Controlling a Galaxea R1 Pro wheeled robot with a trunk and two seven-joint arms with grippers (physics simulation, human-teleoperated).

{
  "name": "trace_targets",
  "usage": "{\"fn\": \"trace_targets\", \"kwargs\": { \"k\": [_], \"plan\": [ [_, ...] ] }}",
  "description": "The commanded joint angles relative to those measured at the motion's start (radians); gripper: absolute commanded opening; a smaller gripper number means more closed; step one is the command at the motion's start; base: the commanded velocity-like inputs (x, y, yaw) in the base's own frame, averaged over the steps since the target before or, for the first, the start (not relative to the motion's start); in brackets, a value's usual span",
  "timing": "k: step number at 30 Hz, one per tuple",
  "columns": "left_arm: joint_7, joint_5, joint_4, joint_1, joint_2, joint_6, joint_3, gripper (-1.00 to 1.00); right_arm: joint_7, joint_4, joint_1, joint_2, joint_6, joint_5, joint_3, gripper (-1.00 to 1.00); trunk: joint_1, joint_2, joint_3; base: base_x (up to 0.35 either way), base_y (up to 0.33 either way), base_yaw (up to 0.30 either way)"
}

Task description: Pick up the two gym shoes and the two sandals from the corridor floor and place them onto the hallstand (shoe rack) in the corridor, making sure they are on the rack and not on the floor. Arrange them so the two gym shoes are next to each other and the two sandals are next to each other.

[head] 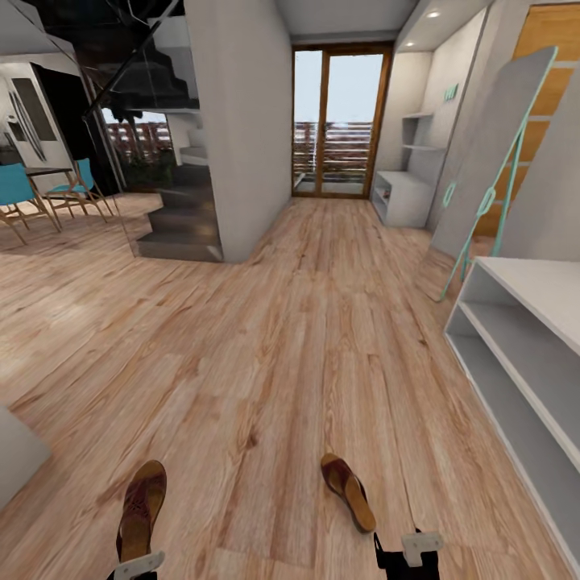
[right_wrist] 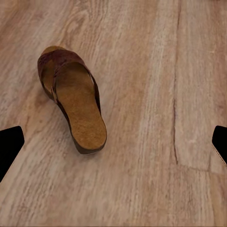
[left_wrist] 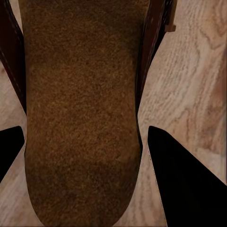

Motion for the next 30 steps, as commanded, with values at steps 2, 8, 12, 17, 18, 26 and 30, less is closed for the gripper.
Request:
{"fn": "trace_targets", "kwargs": {
  "k": [2,8,12,17,18,26,30],
  "plan": [
    [0.003,-0.004,0.001,0.0,0.0,-0.003,0.001,-1.0,-0.008,0.001,0.0,0.0,-0.002,0.011,-0.002,1.0,0.0,0.0,-0.001,0.046,-0.025,0.009],
    [0.003,-0.004,0.001,-0.001,0.0,-0.003,0.001,-1.0,-0.008,0.001,0.0,0.0,-0.002,0.011,-0.002,1.0,0.0,0.0,-0.001,0.01,-0.006,0.001],
    [0.003,-0.003,0.001,-0.001,0.0,-0.003,0.001,-1.0,-0.005,0.002,0.0,-0.003,0.0,0.013,-0.002,1.0,0.0,0.0,-0.001,0.081,-0.079,0.0],
    [0.003,-0.004,0.001,-0.001,0.0,-0.003,0.001,-1.0,-0.003,0.002,0.0,-0.004,0.001,0.015,-0.002,1.0,0.0,0.0,-0.001,0.14,-0.183,0.0],
    [0.003,-0.004,0.001,-0.001,0.0,-0.003,0.001,-1.0,-0.003,0.002,0.0,-0.004,0.001,0.015,-0.002,1.0,0.0,0.0,-0.001,0.153,-0.214,0.0],
    [0.003,-0.003,0.001,0.0,0.0,-0.003,0.001,-1.0,-0.003,0.001,0.0,-0.003,0.001,0.014,-0.002,1.0,0.0,0.0,-0.001,0.098,-0.227,0.0],
    [0.003,-0.002,0.001,0.0,0.0,-0.003,0.001,-1.0,-0.005,0.001,0.0,-0.002,0.0,0.013,-0.002,1.0,0.0,0.0,-0.001,0.02,-0.237,0.0]
  ]
}}
